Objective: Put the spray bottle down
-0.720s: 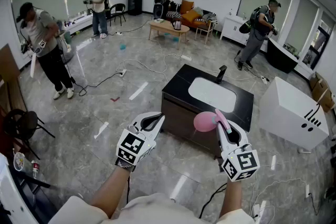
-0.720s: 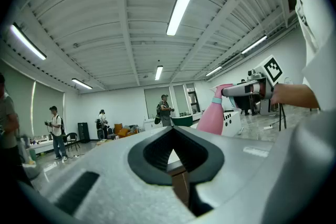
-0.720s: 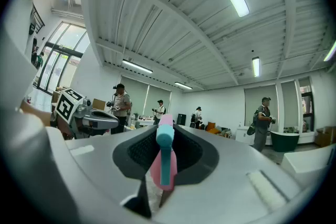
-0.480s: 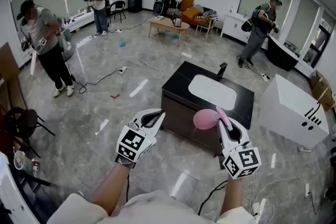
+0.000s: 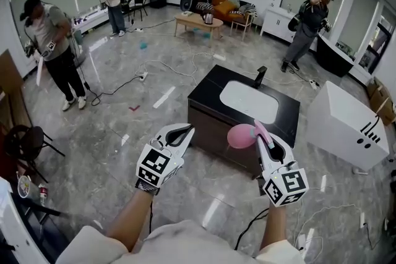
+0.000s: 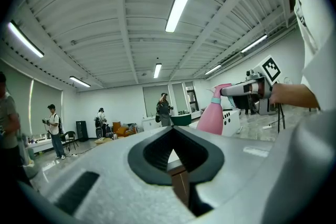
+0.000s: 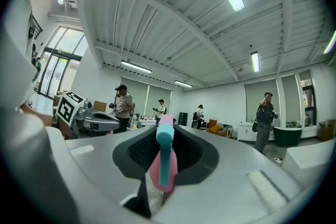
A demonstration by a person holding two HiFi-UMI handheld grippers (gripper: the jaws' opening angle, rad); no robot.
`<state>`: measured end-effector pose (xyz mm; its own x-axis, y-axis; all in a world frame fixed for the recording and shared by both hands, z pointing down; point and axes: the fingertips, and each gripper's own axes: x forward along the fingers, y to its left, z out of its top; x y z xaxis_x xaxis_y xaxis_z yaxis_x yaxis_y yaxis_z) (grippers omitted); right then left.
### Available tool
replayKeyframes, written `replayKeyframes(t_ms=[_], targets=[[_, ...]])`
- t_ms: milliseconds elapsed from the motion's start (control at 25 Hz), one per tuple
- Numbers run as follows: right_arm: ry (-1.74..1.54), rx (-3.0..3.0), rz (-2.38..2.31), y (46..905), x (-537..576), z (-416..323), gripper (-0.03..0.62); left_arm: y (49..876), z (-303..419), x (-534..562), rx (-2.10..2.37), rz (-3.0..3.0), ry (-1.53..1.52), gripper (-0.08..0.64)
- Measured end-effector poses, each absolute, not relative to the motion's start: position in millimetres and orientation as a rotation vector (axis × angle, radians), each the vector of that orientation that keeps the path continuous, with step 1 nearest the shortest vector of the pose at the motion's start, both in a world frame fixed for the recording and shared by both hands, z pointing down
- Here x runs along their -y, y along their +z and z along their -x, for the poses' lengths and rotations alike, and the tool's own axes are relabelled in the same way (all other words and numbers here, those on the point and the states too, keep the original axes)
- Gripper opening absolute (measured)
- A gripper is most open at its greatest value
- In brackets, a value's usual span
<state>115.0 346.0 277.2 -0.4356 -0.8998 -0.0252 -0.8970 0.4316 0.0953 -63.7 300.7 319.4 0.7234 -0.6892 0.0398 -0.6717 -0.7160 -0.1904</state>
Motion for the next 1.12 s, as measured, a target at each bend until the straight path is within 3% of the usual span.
replayKeyframes(t_ms=[720,1120], targets=[[-0.07,2.671,-1.612,310.2,-313.2,-176.2,0.071,344.7,8.1,-277.1,-1.176,2.756,-0.189,0.005],[-0.047,2.653,-1.628,321.6,-232.7,-186.0,0.071,363.1,-0.5,-194.8,-1.17,2.781,-0.2,0.005]])
